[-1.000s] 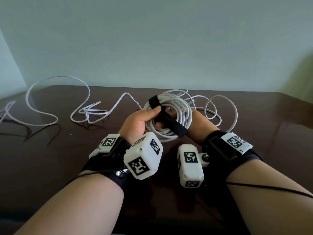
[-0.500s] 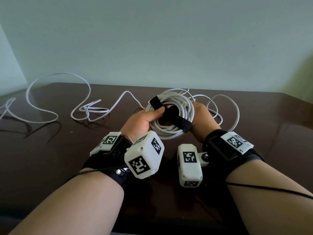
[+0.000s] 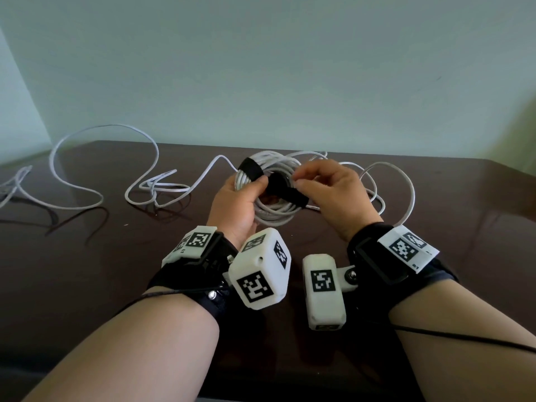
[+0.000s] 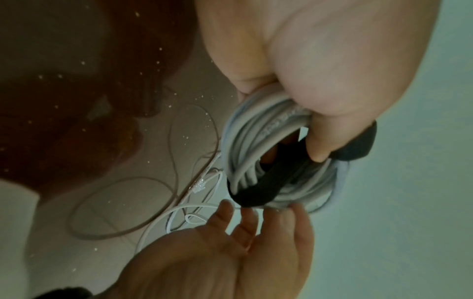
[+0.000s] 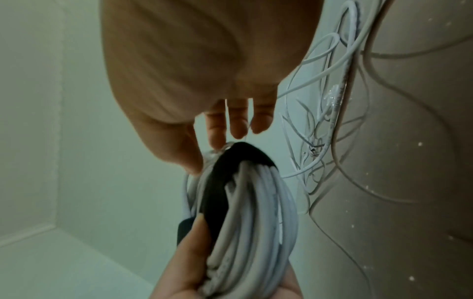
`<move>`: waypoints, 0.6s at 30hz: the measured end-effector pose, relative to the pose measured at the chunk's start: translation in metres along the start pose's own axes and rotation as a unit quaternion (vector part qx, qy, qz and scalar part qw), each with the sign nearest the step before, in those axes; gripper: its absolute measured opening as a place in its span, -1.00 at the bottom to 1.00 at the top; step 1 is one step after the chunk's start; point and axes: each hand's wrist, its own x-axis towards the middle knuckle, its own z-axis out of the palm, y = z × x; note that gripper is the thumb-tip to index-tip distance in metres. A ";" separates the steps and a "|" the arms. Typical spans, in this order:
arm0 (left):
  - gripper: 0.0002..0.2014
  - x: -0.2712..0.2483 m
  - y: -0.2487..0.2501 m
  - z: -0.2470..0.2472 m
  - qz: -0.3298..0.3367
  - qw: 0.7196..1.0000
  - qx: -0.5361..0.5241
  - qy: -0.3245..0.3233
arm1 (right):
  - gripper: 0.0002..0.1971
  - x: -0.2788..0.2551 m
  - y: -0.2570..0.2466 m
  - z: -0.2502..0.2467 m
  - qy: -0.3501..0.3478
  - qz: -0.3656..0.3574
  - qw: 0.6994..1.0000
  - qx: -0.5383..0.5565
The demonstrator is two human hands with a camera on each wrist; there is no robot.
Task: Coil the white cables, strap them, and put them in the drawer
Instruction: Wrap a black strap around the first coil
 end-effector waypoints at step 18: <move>-0.76 -0.007 0.001 0.002 -0.010 0.999 0.009 -0.041 | -0.84 0.004 0.001 0.004 -0.005 -0.133 0.956 -0.260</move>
